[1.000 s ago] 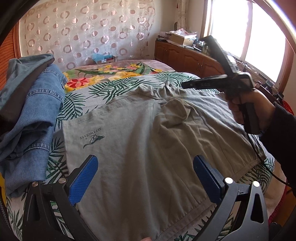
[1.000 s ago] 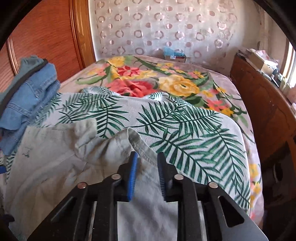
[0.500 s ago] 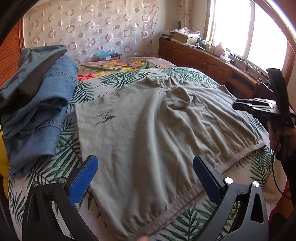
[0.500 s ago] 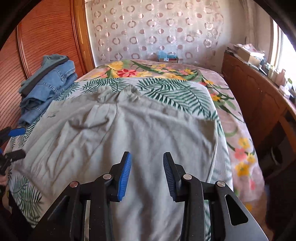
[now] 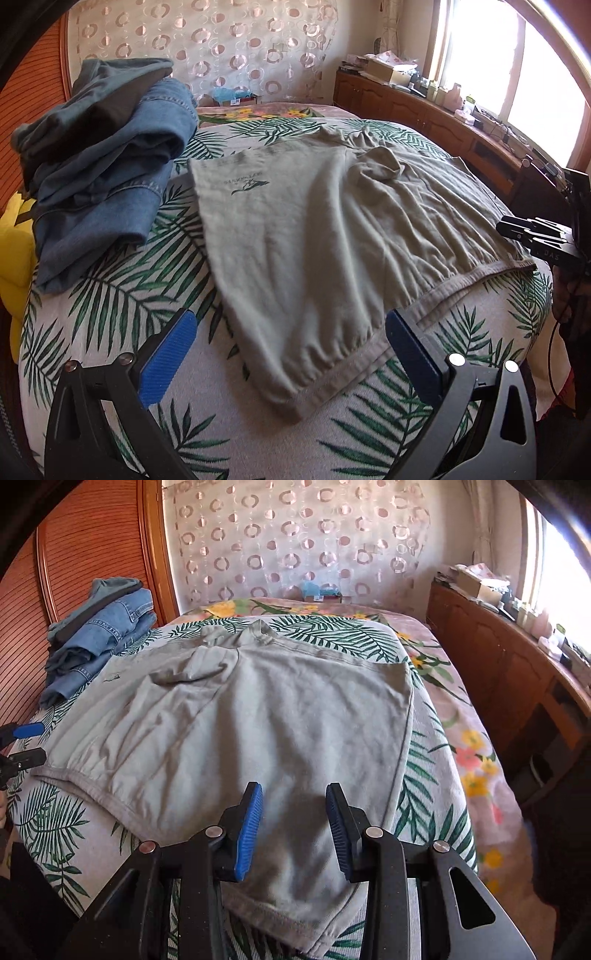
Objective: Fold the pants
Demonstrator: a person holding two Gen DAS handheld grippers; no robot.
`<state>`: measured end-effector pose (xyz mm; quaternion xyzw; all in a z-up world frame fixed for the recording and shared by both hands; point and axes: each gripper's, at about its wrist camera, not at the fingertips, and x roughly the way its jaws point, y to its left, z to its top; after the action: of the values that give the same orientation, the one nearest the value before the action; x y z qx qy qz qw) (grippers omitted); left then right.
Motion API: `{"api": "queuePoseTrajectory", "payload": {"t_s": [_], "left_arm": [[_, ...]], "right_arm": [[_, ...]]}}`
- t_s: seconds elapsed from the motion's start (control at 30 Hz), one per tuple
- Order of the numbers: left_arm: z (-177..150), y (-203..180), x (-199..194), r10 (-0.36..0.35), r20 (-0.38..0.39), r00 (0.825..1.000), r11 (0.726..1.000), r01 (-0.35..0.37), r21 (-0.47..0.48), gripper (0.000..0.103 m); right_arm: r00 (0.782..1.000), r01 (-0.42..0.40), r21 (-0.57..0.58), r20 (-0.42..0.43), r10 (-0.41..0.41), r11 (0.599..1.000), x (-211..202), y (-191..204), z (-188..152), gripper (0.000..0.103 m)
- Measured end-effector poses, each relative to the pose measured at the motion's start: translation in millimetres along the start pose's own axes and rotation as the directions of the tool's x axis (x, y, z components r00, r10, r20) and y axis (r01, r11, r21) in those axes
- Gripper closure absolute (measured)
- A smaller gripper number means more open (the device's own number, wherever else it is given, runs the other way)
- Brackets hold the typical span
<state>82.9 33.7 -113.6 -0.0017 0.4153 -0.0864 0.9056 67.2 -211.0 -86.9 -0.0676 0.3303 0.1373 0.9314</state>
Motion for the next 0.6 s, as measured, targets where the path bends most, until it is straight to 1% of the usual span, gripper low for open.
{"api": "queuePoseTrajectory", "payload": {"t_s": [0.1,0.17,0.2,0.23,0.33,0.37,0.4,0.47,0.53,0.6], "left_arm": [[-5,4,-5,0.000,0.006,1.000,1.000,0.000,-0.019,0.000],[-7,7,-9,0.001,0.008,1.000,1.000,-0.001,-0.028,0.001],[-8,7,-10,-0.001,0.009,1.000,1.000,0.001,-0.030,0.006],[-10,8,-11,0.000,0.007,1.000,0.999,0.000,-0.033,0.007],[-16,12,-14,-0.002,0.003,1.000,0.999,0.002,-0.045,0.008],[-18,13,-15,-0.002,0.002,1.000,0.999,0.002,-0.048,0.010],[-21,15,-16,-0.004,-0.001,1.000,0.999,0.004,-0.054,0.015],[-24,17,-18,-0.007,-0.007,1.000,0.998,0.006,-0.064,0.017],[-27,19,-20,-0.010,-0.011,1.000,0.997,0.009,-0.071,0.031],[-28,20,-21,-0.009,-0.010,1.000,0.997,0.008,-0.075,0.036]], "right_arm": [[1.000,0.006,0.004,0.010,-0.006,1.000,-4,-1,-6,0.065],[1.000,0.007,0.010,0.010,-0.007,1.000,-5,0,-8,0.059],[1.000,0.003,0.013,0.011,-0.003,1.000,-7,0,-10,0.056],[1.000,0.001,0.014,0.011,-0.002,1.000,-7,-1,-11,0.055],[1.000,0.002,0.013,0.014,-0.002,1.000,-10,-2,-12,0.054],[1.000,0.004,0.014,0.016,-0.004,1.000,-11,-2,-13,0.054],[1.000,0.005,0.016,0.017,-0.005,1.000,-12,-2,-13,0.053],[1.000,0.006,0.018,0.020,-0.006,1.000,-15,-1,-15,0.053],[1.000,0.012,0.011,0.026,-0.012,1.000,-17,2,-15,0.053],[0.999,0.019,0.000,0.038,-0.019,1.000,-19,5,-16,0.053]]}}
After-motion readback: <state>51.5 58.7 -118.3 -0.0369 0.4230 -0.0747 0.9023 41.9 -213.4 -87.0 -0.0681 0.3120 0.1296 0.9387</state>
